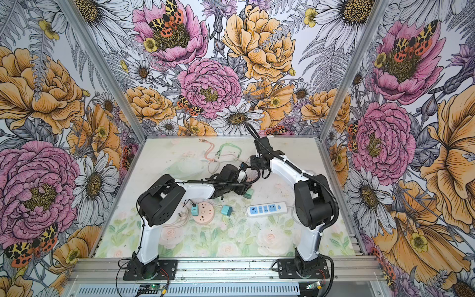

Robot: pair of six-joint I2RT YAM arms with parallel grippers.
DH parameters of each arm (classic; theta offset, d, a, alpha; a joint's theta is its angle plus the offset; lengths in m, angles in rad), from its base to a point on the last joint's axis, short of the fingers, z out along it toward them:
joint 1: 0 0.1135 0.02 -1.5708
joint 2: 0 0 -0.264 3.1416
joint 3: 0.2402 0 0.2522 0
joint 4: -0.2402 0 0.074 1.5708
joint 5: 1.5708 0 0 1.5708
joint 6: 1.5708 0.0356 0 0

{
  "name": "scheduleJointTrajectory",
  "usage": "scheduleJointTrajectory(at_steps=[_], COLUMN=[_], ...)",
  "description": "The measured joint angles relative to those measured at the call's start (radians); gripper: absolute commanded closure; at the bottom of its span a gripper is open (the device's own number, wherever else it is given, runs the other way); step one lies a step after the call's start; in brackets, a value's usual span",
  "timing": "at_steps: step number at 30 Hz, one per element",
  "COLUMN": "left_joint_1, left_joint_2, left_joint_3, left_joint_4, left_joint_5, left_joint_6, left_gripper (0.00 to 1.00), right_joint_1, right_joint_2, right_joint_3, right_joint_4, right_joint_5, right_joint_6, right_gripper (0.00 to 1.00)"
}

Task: Insert the plug
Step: 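Close the left gripper around the pink charger cube below the held cable, then lift the pink charger with the left gripper while the right gripper holds its cable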

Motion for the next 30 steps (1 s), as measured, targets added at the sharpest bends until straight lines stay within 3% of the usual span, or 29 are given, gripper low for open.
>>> scheduleJointTrajectory(at_steps=[9, 15, 28, 30], left_joint_1=[0.033, 0.039, 0.045, 0.045], left_joint_2=[0.001, 0.011, 0.015, 0.015], left_joint_3=[0.016, 0.037, 0.039, 0.039], left_joint_4=[-0.035, -0.071, -0.132, -0.134], left_joint_5=[0.07, 0.089, 0.142, 0.143], left_joint_6=[0.031, 0.084, 0.138, 0.143], left_gripper=[0.47, 0.61, 0.64, 0.59], right_joint_1=[-0.011, -0.015, -0.032, -0.032], right_joint_2=[0.039, 0.043, 0.074, 0.082], right_joint_3=[0.0, 0.011, 0.014, 0.014], right_joint_4=[0.0, -0.001, 0.0, 0.0], right_joint_5=[-0.011, -0.02, -0.028, -0.034], right_joint_6=[0.0, 0.0, -0.018, -0.02], right_gripper=[1.0, 1.0, 1.0, 1.0])
